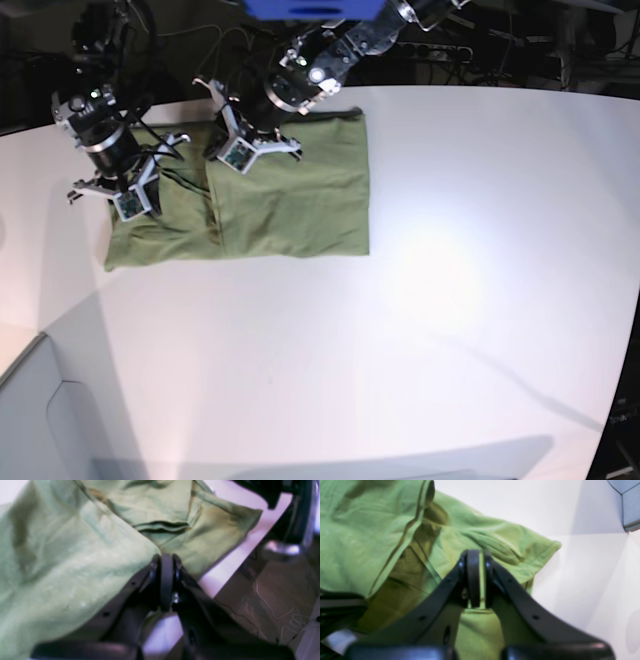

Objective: Fold the T-shirt properly
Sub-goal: 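Open the left gripper and lift it off the shirt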

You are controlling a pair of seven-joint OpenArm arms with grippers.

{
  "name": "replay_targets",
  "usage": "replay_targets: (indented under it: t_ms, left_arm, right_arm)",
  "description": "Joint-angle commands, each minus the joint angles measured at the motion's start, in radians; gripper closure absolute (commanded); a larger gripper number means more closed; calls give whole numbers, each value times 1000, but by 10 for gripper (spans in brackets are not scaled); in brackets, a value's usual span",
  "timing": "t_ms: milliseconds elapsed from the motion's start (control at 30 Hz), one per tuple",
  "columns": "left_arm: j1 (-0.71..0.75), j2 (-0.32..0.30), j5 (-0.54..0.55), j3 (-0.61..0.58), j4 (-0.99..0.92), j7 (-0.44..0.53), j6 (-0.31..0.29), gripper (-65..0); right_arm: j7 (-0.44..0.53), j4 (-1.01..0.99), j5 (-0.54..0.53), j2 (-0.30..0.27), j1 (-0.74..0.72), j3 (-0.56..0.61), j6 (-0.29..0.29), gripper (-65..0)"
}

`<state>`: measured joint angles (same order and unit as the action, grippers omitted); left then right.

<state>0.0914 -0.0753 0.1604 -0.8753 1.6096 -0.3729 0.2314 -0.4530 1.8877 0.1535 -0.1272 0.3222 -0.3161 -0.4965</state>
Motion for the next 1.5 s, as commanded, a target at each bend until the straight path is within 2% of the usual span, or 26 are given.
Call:
replay_targets:
  t_ms: [0,100,167,267,433,500,567,667,767,900,1000,1167,1367,1400,1467]
  left_arm:
    - [-9,12,1,-3,13,22,-5,0]
    - [-3,12,3,-3,8,21,0,-4]
    - [0,12,3,-3,10,21,0,-91]
    - [3,7,3,-3,22,21,0,-201]
    - [17,1,3,6,94,24,0,-221]
    - [21,-19,3,8,139,22,0,-222]
    - [38,-54,3,17,179,24,1,-248]
    - [86,-85,3,92,222,27,1,-314]
    - [143,-111,3,219,232,30,0,-354]
    - [198,-117,3,399,223,30,-7,-354]
    - [225,-117,3,488,222,30,-8,-354]
    - [236,-117,3,563,202,30,-8,-354]
    - [235,-114,3,577,177,30,-8,-354]
    - [235,-114,3,577,177,30,-8,-354]
    - [235,-111,3,577,173,30,-8,-354]
  right_arm:
    - [26,20,-18,-7,-1,-7,-8,-1]
    - [16,20,-13,-7,-1,-8,-8,-2]
    - [-33,20,-13,-7,-10,-10,-8,-40]
    - [-80,22,-15,-10,-38,-12,-8,-176]
    - [-91,17,-18,-7,-64,-58,-8,-409]
    - [-92,-3,-16,-7,-80,-61,-8,-470]
    - [-91,-35,-15,-10,-102,-61,-8,-497]
    - [-92,-106,-15,-12,-139,-82,-8,-499]
    - [-92,-168,-16,-9,-177,-124,-8,-499]
    - [-92,-254,-16,-9,-211,-165,-8,-499]
    - [-89,-310,-18,-9,-212,-179,-8,-499]
    - [-88,-379,-18,-9,-212,-179,-8,-499]
    - [-86,-446,-18,-9,-212,-174,-8,-490]
    - [-86,-451,-18,-9,-212,-174,-8,-472]
    - [-86,-452,-18,-9,-212,-174,-21,-393]
